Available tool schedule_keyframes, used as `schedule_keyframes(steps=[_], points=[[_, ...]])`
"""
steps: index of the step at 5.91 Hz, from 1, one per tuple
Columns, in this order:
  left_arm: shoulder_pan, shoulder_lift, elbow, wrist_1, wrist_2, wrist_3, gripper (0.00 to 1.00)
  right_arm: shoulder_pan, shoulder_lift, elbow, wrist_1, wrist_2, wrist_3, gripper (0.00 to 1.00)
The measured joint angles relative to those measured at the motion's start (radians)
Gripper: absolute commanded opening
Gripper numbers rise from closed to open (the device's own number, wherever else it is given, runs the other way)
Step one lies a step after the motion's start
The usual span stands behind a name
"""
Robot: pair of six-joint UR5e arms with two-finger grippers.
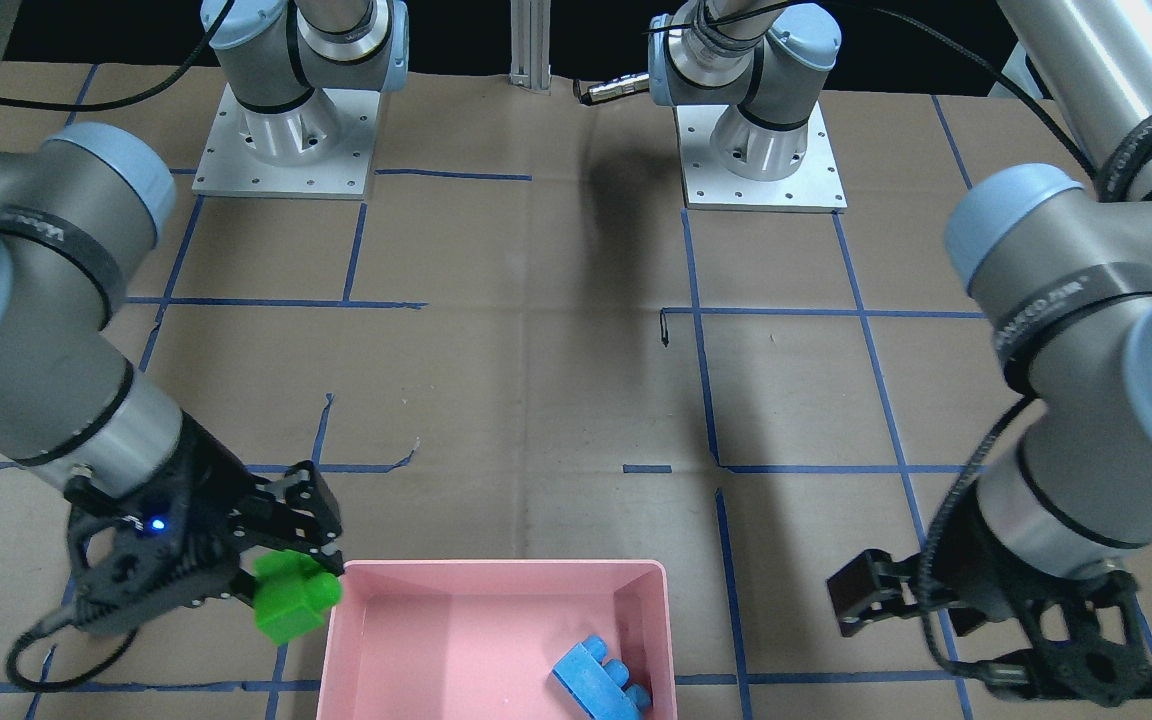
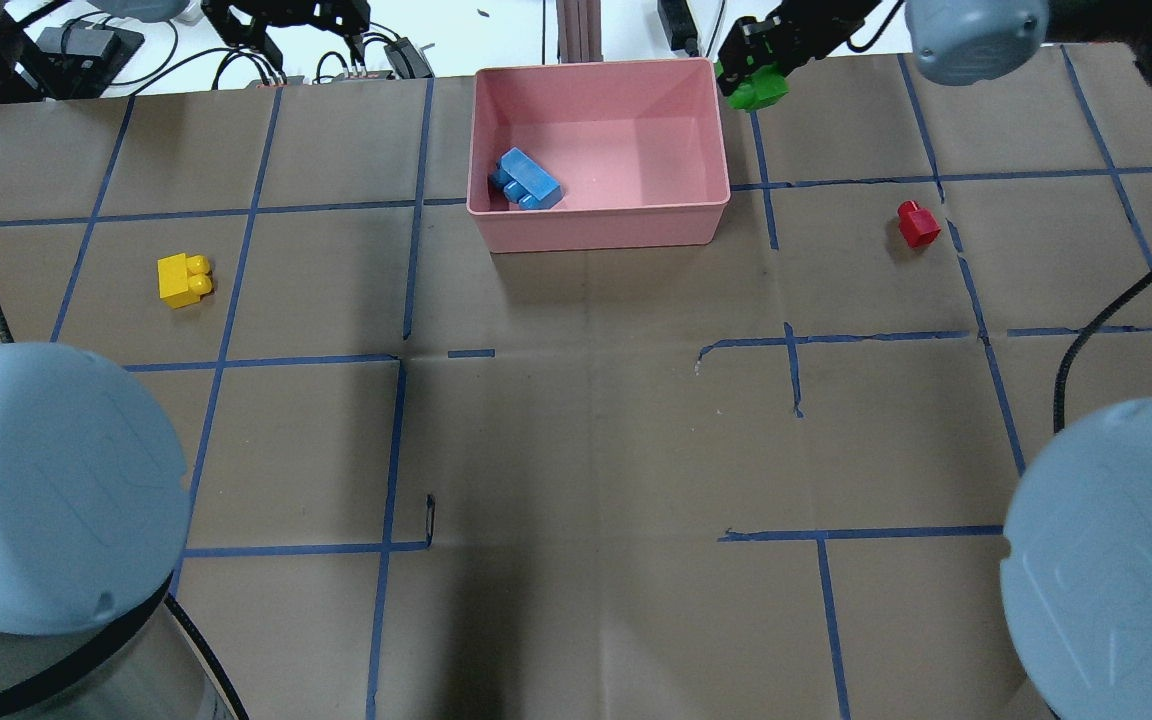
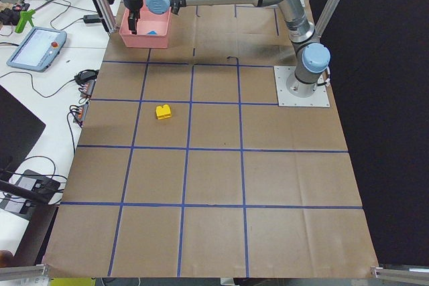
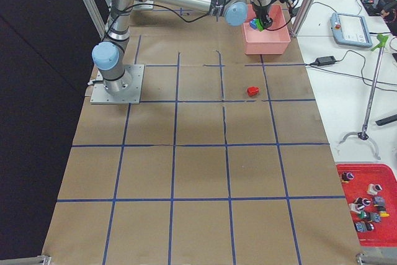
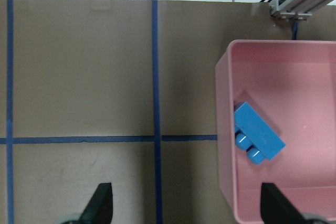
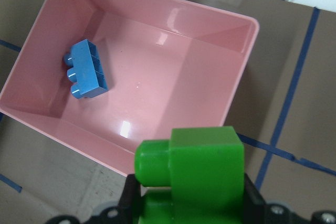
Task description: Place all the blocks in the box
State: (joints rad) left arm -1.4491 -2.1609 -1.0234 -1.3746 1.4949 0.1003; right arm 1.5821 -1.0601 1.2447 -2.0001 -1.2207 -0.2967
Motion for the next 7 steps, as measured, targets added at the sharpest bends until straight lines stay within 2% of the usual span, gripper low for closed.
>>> schedule_keyframes(steps=[2,3,4,5,7], points=[[0.169,-0.030,-0.024,-0.004,0.002,0.066,0.99,0.087,0.185,-0.213,-0.002,0.004,0.079,0.05],[0.229,-0.046,-0.055,-0.001,0.003,0.091,0.99,0.107,0.256,-0.299,0.004,0.002,0.089,0.11],[0.259,-0.052,-0.112,0.018,0.003,0.106,0.99,0.118,0.301,-0.346,0.009,0.002,0.098,0.19],[0.271,-0.052,-0.189,0.086,0.005,0.111,0.99,0.122,0.322,-0.365,0.011,0.003,0.104,0.99],[0.283,-0.038,-0.376,0.298,0.034,0.116,0.99,0.122,0.328,-0.372,0.000,0.005,0.108,1.00]])
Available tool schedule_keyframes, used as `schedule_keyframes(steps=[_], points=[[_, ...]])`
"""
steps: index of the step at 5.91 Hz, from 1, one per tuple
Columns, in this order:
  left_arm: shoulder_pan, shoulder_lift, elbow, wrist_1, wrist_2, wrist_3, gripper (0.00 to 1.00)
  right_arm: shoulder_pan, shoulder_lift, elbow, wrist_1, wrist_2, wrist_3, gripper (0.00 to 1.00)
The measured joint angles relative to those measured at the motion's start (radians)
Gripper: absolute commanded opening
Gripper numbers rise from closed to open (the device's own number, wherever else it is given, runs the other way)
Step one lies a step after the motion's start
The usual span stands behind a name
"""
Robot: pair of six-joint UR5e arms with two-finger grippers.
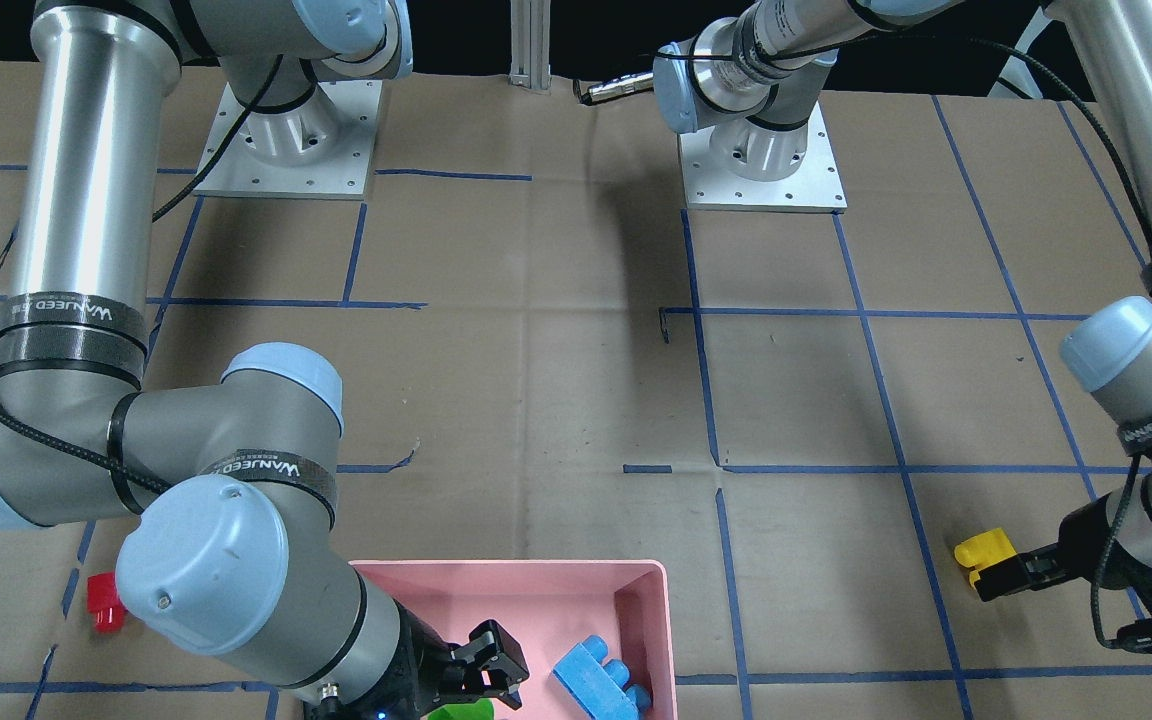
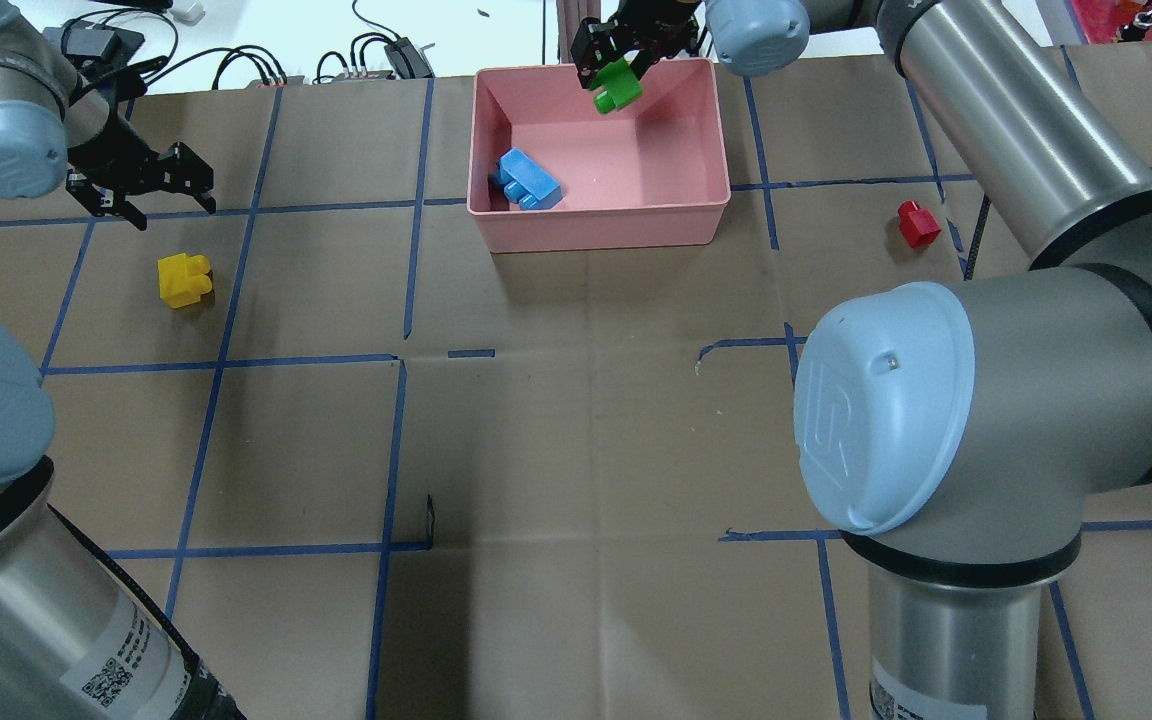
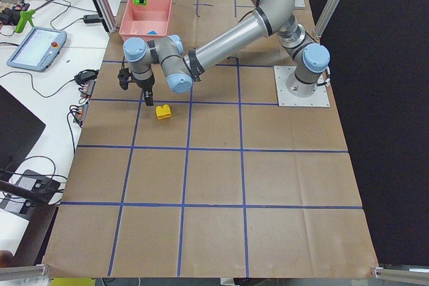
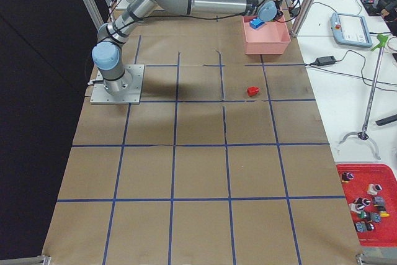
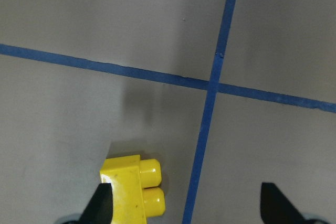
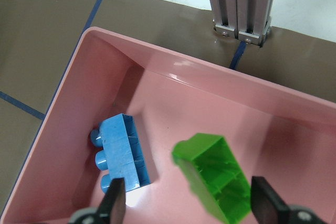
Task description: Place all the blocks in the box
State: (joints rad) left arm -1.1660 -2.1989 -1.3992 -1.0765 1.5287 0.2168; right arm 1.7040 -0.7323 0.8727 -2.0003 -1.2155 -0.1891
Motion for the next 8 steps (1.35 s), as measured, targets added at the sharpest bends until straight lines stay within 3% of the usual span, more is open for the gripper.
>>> schedule_keyframes(steps=[2,5,7,8], points=[[0.020,0.001,-0.098,0.127,0.028,0.005,0.99,-0.002,-0.033,0.009,0.010,-0.005,0.002,0.99],[0.038,-0.017,-0.116,0.144,0.032,0.007,0.99,-0.035,-0.258,0.096,0.267,-0.155,-0.066,0.88],[0.041,-0.023,-0.116,0.143,0.032,0.010,0.94,-0.155,-0.394,0.263,0.288,-0.231,-0.133,0.82],[0.042,-0.027,-0.116,0.144,0.031,0.015,0.86,-0.224,-0.492,0.428,0.235,-0.235,-0.149,1.00]])
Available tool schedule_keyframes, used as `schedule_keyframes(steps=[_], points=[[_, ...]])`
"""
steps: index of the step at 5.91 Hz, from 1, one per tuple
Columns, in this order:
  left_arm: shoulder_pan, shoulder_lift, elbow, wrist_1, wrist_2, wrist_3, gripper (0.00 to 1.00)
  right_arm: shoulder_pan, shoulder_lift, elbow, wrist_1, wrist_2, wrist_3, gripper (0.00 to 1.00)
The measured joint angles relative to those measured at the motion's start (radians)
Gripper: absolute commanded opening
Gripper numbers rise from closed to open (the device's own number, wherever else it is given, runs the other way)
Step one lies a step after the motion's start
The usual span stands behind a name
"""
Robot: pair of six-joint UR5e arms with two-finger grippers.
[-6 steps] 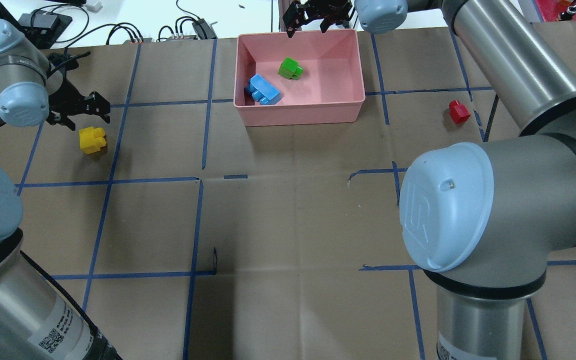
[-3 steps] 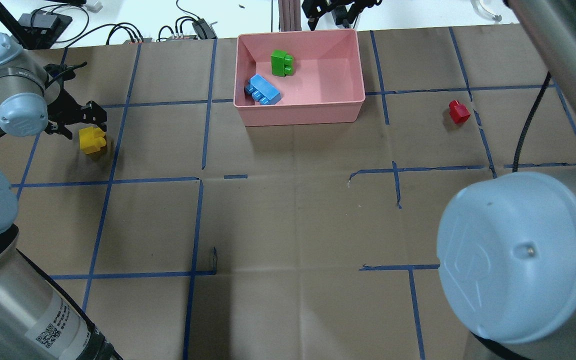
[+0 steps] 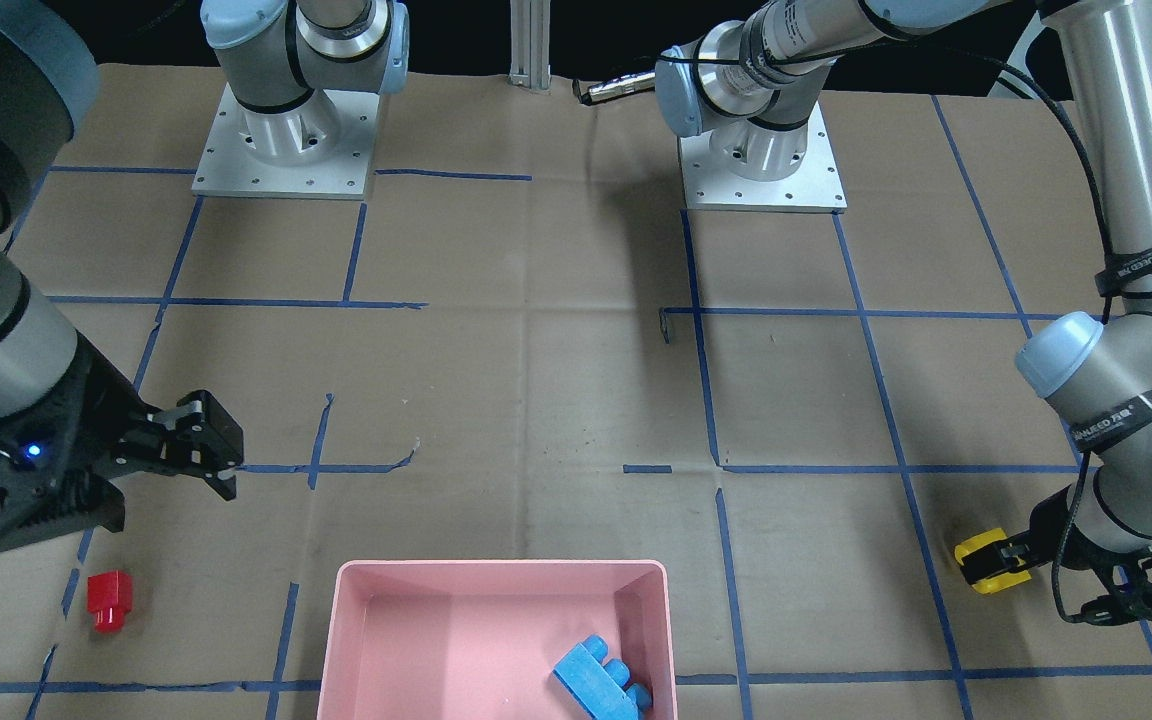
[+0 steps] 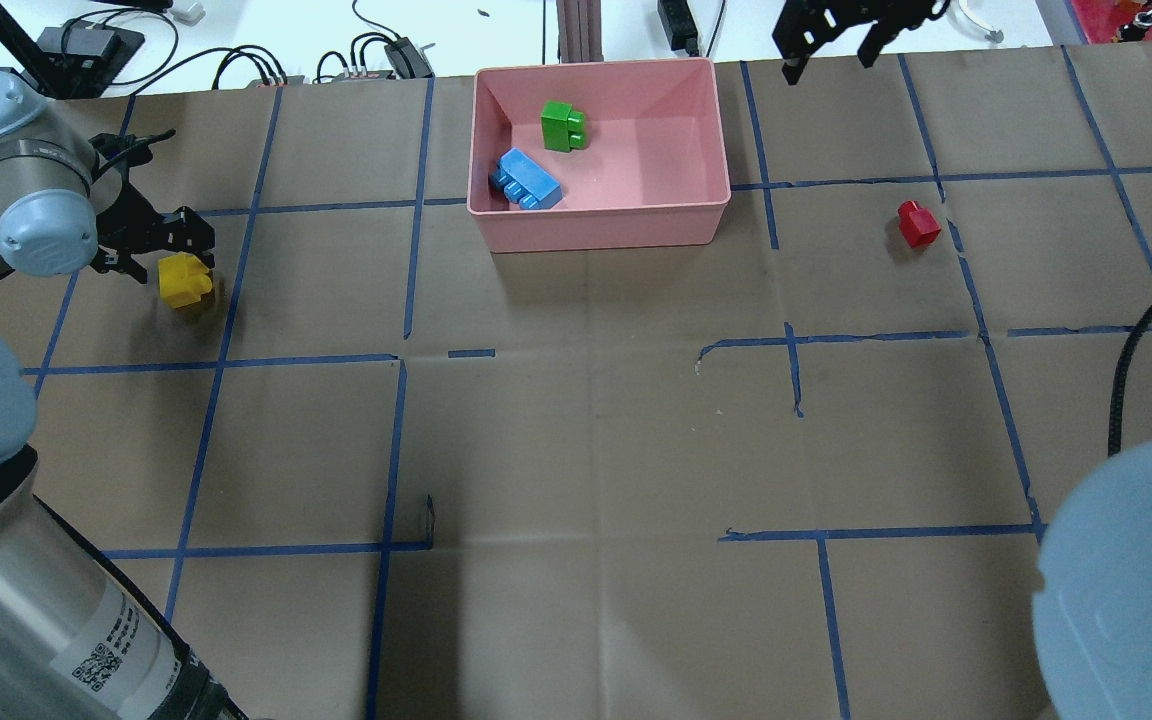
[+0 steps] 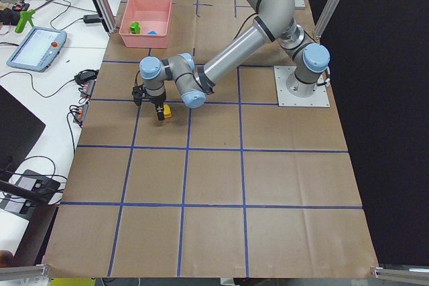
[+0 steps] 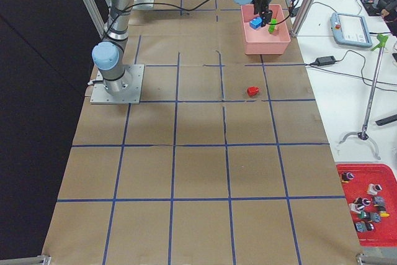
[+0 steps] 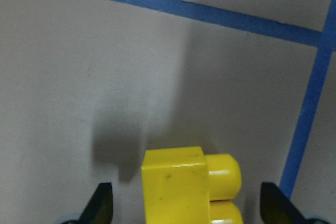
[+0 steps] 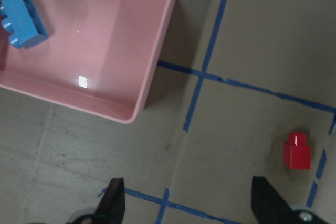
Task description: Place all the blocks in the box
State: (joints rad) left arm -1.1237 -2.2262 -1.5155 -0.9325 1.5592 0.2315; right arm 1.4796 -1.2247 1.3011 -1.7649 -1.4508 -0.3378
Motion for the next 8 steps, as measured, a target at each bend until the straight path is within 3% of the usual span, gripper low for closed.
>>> schedule_keyframes(steps=[1,2,3,5,8], points=[[0.001,-0.010,0.000,0.002,0.000,0.003,0.72,-0.051,-0.076,0.189,-0.169,0.003,-0.005,1.00],[0.001,-0.017,0.000,0.005,0.000,0.004,0.52,-0.085,-0.112,0.376,-0.438,0.003,-0.008,1.00],[0.001,-0.016,0.000,0.005,0.001,0.004,0.36,-0.108,-0.111,0.483,-0.607,-0.018,-0.009,1.00],[0.000,-0.004,0.007,0.002,0.004,0.003,0.16,-0.167,-0.031,0.523,-0.684,-0.102,-0.032,1.00],[-0.020,0.055,0.052,-0.023,0.001,0.004,0.09,-0.215,0.083,0.482,-0.699,-0.108,-0.131,1.00]])
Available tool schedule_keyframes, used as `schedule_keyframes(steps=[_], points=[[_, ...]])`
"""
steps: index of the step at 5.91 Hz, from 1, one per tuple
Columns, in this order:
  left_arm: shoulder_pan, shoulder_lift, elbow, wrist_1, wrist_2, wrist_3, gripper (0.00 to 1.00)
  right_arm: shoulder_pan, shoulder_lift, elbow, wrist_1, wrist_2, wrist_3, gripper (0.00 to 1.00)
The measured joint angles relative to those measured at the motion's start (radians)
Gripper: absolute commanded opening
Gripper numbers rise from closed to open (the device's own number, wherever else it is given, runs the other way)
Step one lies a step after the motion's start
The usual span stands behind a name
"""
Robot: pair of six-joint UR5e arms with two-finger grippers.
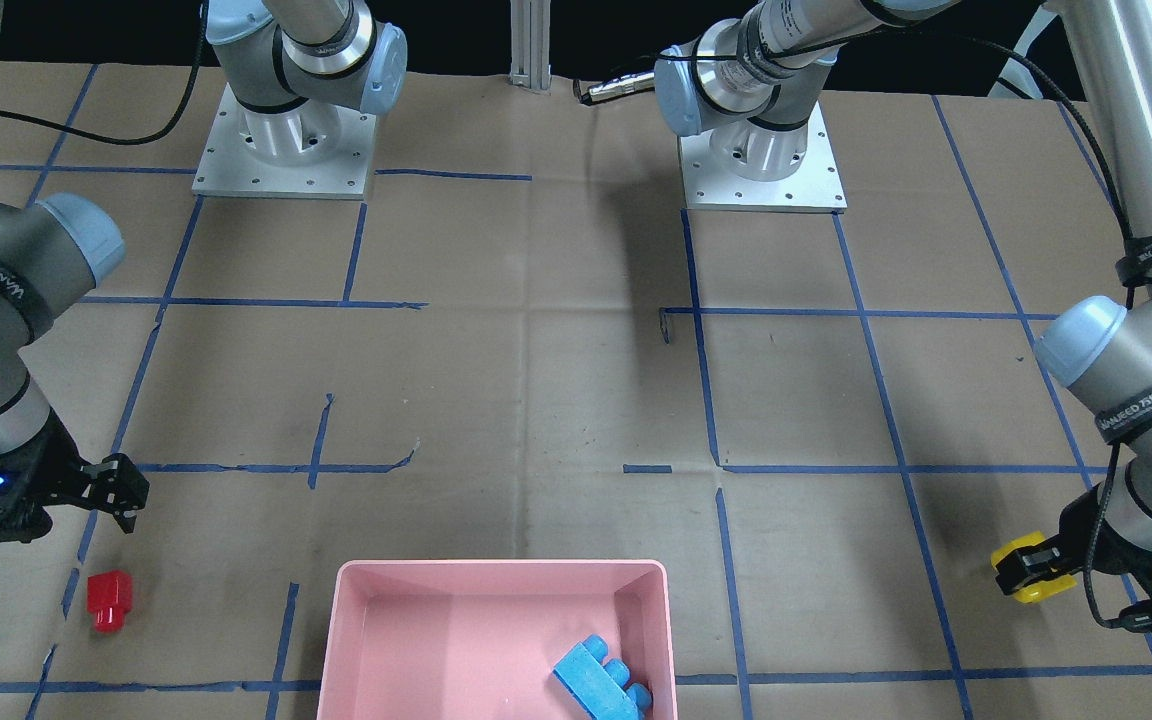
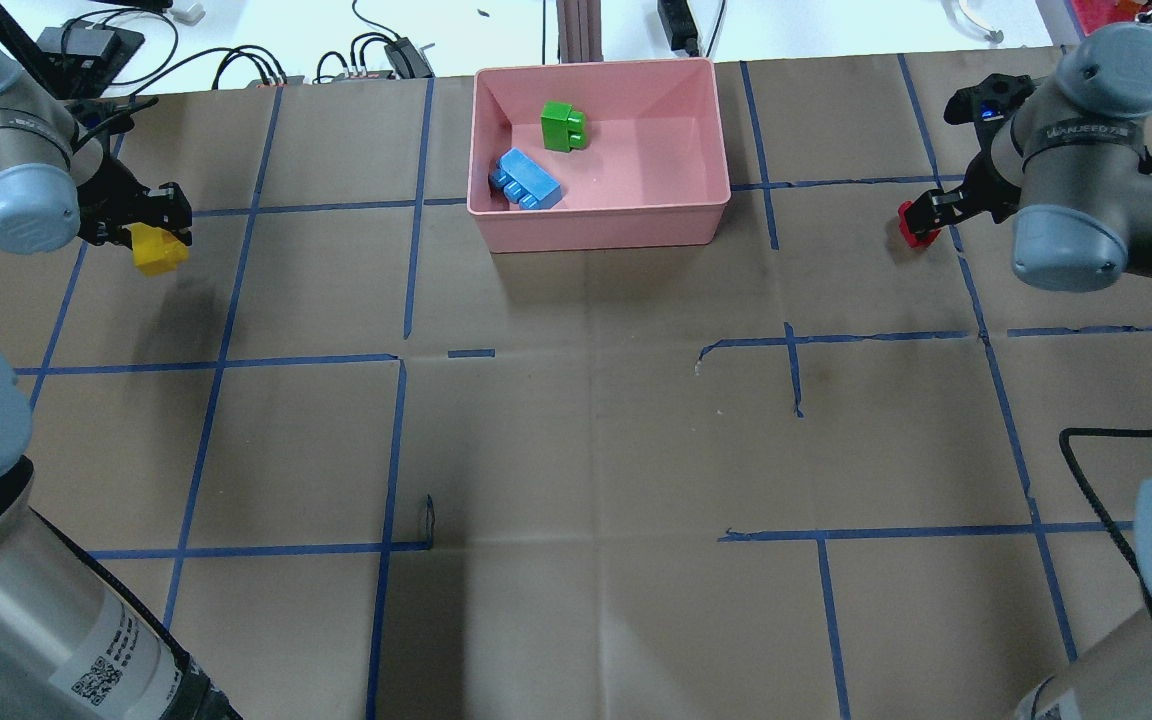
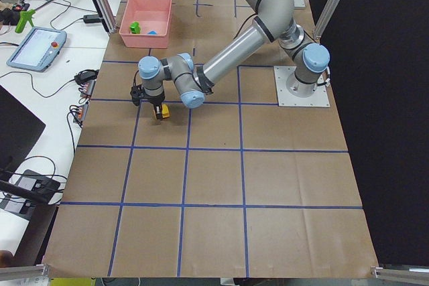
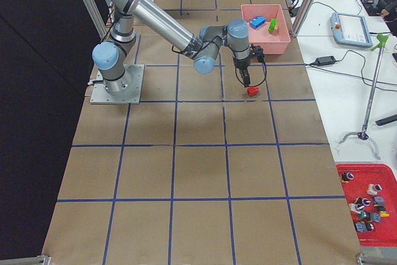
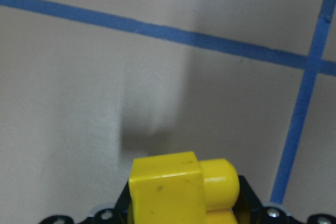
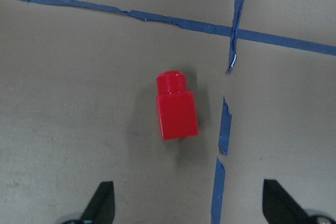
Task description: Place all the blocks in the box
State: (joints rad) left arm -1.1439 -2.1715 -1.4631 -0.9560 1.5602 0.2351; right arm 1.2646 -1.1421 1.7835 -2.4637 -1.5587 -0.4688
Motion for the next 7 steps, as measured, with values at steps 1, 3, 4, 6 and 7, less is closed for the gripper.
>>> schedule_keyframes(steps=[1,3,4,6,7], points=[[-0.033,0.025,0.036,-0.041,-0.002,0.000,0.09,0.001,0.048,-0.036,0.000,0.002,-0.022,1.00],[-0.161,0.018,0.218,-0.189,-0.007,-0.059,0.09,0.006,0.112,-0.081,-0.019,0.072,-0.036,1.00],[-0.251,0.006,0.294,-0.249,-0.008,-0.154,0.09,0.007,0.138,-0.103,-0.035,0.110,-0.040,1.00],[-0.457,-0.031,0.373,-0.275,-0.014,-0.452,0.09,0.007,0.168,-0.128,-0.044,0.120,-0.075,1.00],[-0.536,-0.083,0.437,-0.274,-0.015,-0.571,0.11,0.006,0.173,-0.123,-0.042,0.115,-0.085,1.00]])
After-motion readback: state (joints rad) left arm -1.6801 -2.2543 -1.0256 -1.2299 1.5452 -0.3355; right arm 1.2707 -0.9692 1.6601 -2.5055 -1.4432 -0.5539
